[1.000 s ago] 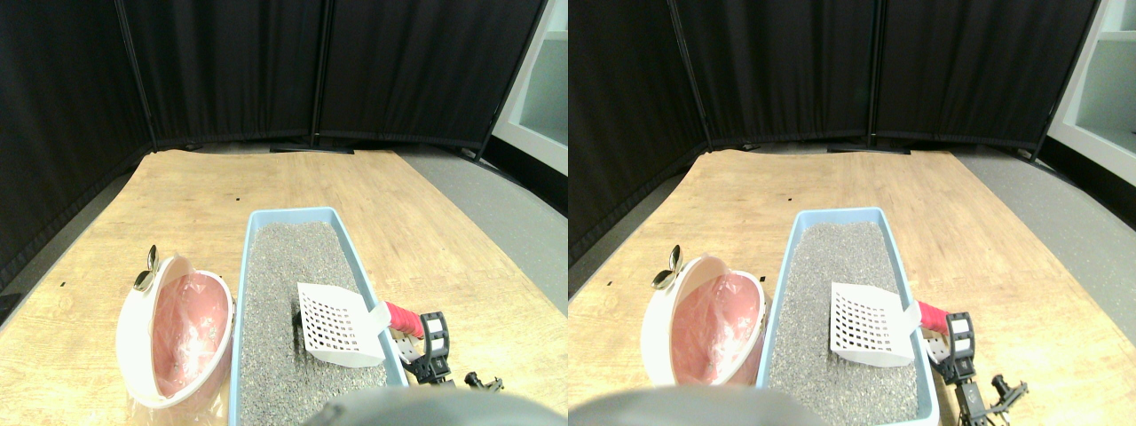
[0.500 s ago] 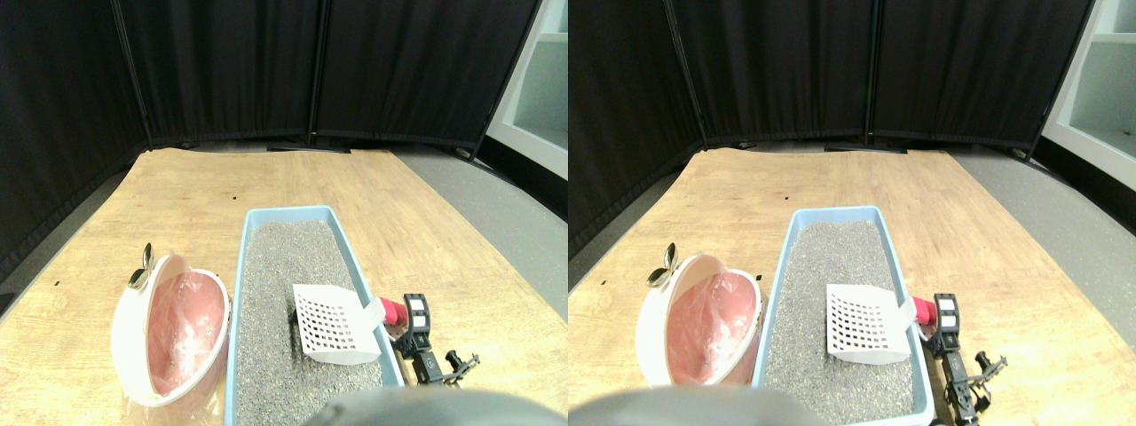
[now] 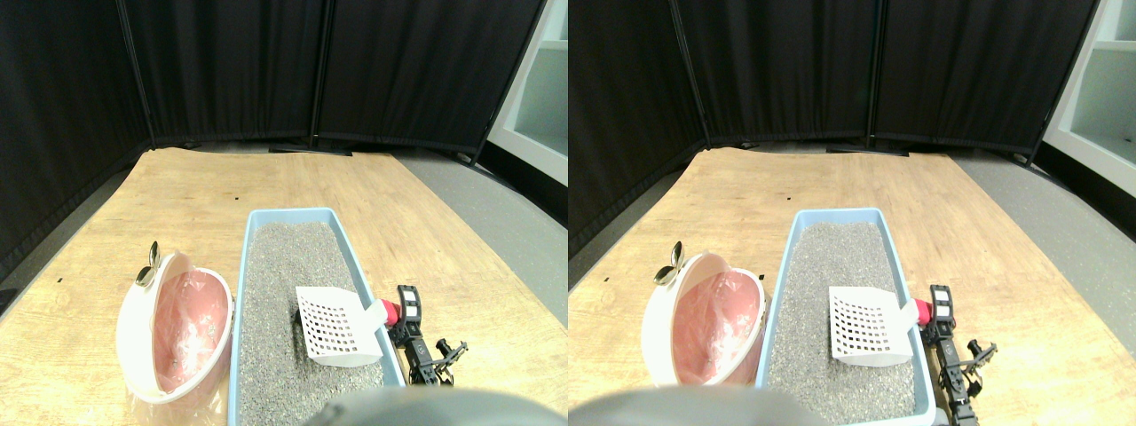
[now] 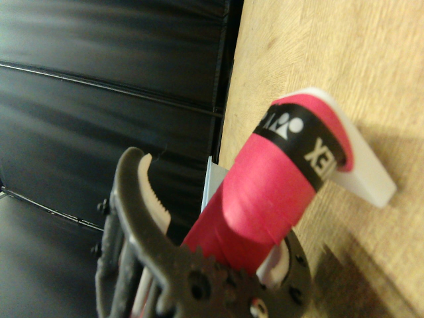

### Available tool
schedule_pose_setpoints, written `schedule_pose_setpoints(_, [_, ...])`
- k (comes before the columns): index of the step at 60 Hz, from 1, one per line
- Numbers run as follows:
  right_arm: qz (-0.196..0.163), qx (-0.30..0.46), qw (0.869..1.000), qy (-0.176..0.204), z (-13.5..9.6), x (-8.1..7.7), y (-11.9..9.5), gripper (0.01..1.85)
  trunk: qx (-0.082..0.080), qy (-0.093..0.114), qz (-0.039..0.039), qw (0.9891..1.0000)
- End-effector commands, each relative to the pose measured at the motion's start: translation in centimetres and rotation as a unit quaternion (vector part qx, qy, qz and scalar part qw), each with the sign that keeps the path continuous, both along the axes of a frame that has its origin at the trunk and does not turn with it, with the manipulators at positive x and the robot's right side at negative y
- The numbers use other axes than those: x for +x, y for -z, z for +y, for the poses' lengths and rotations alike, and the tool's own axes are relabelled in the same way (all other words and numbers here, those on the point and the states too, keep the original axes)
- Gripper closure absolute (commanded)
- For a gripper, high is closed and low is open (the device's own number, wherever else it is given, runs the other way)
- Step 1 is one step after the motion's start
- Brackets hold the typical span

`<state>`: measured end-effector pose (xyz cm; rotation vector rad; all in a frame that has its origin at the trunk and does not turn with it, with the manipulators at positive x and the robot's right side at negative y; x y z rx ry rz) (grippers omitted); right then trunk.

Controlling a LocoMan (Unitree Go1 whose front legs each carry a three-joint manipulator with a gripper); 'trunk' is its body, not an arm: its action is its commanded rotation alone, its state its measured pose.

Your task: Scoop (unimanual)

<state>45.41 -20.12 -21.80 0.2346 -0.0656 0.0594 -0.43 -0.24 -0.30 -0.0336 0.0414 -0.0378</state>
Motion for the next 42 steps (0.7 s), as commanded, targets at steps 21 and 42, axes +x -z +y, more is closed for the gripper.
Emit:
schedule_pose_setpoints(21, [-0.030, -0.033, 0.999, -0.017, -0.6, 0.4, 0.2, 1.80, 0.000, 0.003, 0.0107, 0.9999])
schedule_pose_setpoints(42, [-0.031, -0.052, 0.998, -0.012, -1.0, -0.2, -2.0, 1.80, -0.009, -0.003, 0.0080, 0.9999])
